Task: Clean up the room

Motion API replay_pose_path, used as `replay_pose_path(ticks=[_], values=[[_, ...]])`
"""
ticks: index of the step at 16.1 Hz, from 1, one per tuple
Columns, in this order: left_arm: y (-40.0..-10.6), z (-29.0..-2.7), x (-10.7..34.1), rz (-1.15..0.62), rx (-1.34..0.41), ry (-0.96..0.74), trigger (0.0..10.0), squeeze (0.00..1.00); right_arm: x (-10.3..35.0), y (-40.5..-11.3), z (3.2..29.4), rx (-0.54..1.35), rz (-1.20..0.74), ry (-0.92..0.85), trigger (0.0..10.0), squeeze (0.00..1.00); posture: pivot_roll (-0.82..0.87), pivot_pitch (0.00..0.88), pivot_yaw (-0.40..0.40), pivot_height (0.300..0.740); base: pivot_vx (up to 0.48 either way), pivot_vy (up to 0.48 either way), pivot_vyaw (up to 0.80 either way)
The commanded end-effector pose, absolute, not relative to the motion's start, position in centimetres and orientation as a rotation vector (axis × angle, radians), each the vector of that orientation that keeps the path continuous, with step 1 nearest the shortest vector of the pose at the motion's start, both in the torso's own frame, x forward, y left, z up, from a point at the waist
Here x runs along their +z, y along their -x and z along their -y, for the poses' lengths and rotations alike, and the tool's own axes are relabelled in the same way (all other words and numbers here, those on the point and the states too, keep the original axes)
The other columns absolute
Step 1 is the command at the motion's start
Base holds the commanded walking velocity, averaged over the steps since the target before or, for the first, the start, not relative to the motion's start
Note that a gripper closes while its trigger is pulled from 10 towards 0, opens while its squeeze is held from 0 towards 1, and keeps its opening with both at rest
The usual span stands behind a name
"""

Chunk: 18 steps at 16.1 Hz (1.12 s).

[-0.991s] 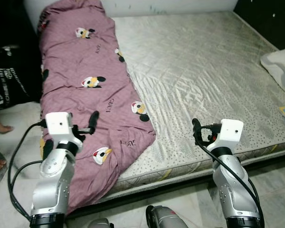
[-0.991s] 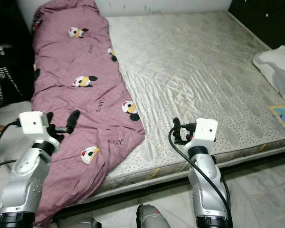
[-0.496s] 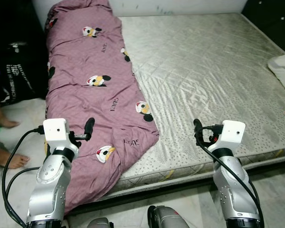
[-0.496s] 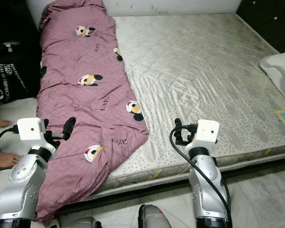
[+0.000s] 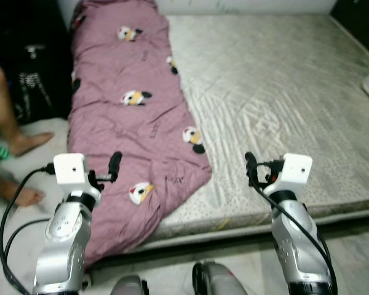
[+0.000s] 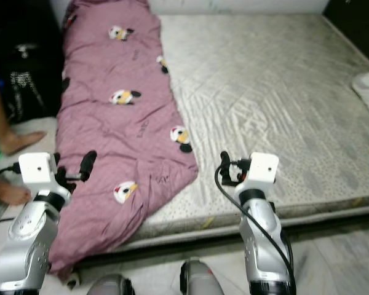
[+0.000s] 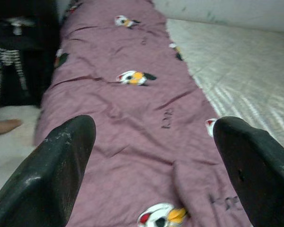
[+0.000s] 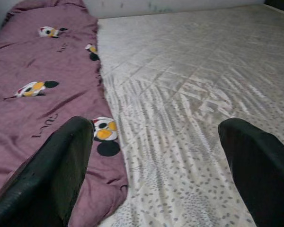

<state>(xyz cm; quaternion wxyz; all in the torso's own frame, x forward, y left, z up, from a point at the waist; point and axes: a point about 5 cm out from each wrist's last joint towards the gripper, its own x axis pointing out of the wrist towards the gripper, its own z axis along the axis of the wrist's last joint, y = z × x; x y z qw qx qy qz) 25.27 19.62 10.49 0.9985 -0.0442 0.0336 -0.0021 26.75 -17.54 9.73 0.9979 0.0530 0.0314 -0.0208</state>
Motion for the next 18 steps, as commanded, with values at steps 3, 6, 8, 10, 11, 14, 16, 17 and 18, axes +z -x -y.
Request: replay_pose_path(ticks=[3,6,8,10,11,14,16,17,18], values=[[-25.28,-19.51,10.45,-0.085,-0.018,0.053,10.0,0.0,9.4,-26.86,17.47,-0.037,-0.076,-0.09,10.0,0.0,0.02,0.166,-0.035,0.647,0.0,0.0,0.0],[-25.26,-19.38,10.47,-0.089,-0.016,0.06,10.0,0.0,9.73,-27.32,17.55,-0.014,-0.074,-0.076,10.0,0.0,0.02,0.194,-0.055,0.647,0.0,0.0,0.0],[-24.7,-19.55,9.87,-0.125,-0.041,0.039,10.0,0.0,9.6,-27.51,17.54,-0.015,-0.078,-0.069,10.0,0.0,0.02,0.209,-0.052,0.647,0.0,0.0,0.0],[-24.88,-19.9,10.13,-0.117,-0.034,0.077,10.0,0.0,9.47,-27.24,17.65,-0.02,-0.084,-0.064,10.0,0.0,0.01,0.211,-0.05,0.647,0.0,0.0,0.0],[-24.99,-19.79,10.27,-0.111,-0.037,0.085,10.0,0.0,9.48,-27.2,17.79,-0.027,-0.085,-0.063,10.0,0.0,0.01,0.211,-0.05,0.647,0.0,0.0,0.0],[-24.92,-19.34,10.17,-0.117,-0.048,0.096,10.0,0.0,9.44,-27.03,17.88,-0.032,-0.086,-0.063,10.0,0.0,0.01,0.213,-0.052,0.647,0.0,0.0,0.0],[-24.78,-19.28,10.04,-0.124,-0.048,0.104,10.0,0.0,9.41,-26.95,17.88,-0.031,-0.088,-0.066,10.0,0.0,0.01,0.213,-0.053,0.647,0.0,0.0,0.0],[-24.71,-19.26,10.03,-0.124,-0.052,0.109,10.0,0.0,9.37,-26.95,17.85,-0.029,-0.09,-0.066,10.0,0.0,0.01,0.213,-0.054,0.647,0.0,0.0,0.0],[-24.56,-19.19,10.11,-0.117,-0.064,0.125,10.0,0.0,9.31,-26.94,17.79,-0.026,-0.094,-0.065,10.0,0.0,0.02,0.214,-0.054,0.647,0.0,0.0,0.0]])
